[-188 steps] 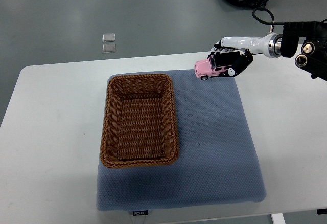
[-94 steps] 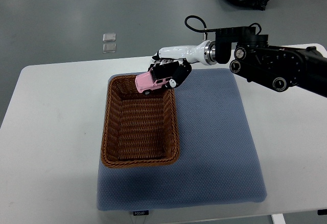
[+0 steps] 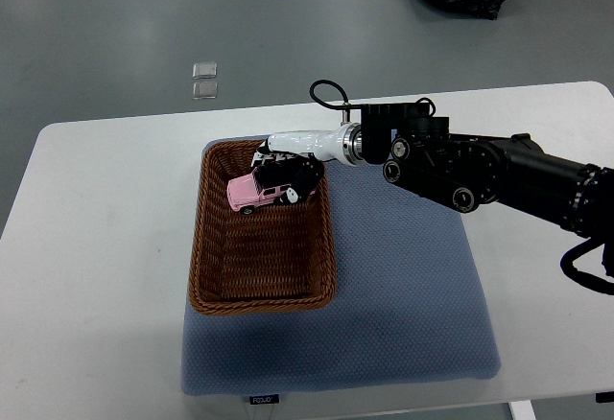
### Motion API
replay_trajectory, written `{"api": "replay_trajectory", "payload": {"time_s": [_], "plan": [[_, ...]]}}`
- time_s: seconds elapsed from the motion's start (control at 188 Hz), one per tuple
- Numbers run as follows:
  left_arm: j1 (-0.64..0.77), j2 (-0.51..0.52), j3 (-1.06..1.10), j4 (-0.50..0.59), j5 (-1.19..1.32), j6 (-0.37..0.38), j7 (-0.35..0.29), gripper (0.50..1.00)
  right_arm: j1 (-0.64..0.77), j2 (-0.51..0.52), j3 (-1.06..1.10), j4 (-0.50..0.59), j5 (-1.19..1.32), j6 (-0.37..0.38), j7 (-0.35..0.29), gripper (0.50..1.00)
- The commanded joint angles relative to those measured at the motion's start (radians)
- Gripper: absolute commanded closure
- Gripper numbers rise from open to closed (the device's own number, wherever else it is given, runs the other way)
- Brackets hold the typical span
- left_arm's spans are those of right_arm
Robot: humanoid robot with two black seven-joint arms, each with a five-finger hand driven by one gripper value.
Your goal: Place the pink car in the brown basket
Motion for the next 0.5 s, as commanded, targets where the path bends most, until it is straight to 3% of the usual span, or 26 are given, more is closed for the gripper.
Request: {"api": "replay_trajectory", "payload": {"time_s": [0.0, 0.08, 0.106, 0.175, 0.212, 0.356, 0.494], "plan": [[0.0, 0.0, 0.001, 0.0, 0.0, 0.0, 0.0, 0.5, -0.021, 0.008, 0.005, -0.01, 0.004, -0.022, 0.008, 1.0], [0.0, 0.0, 0.003, 0.0, -0.002, 0.0, 0.0, 0.5, -0.024, 0.021, 0.005, -0.015, 0.003, -0.031, 0.015, 0.993], [0.0, 0.0, 0.003, 0.0, -0.002, 0.0, 0.0, 0.5, -0.026, 0.024, 0.005, -0.015, 0.003, -0.036, 0.015, 0.936], [0.0, 0.0, 0.003, 0.0, -0.002, 0.0, 0.0, 0.5, -0.031, 0.025, 0.005, -0.015, 0.003, -0.044, 0.015, 0.873], [0.0, 0.0, 0.003, 0.0, -0.002, 0.0, 0.0, 0.5, -0.031, 0.025, 0.009, -0.015, 0.004, -0.044, 0.017, 0.783], [0.0, 0.0, 0.003, 0.0, -0.002, 0.0, 0.0, 0.5, -0.037, 0.019, 0.017, -0.015, 0.006, -0.042, 0.017, 0.646], [0.0, 0.0, 0.005, 0.0, -0.002, 0.0, 0.0, 0.5, -0.037, 0.008, 0.023, -0.015, 0.011, -0.042, 0.017, 0.607]]}}
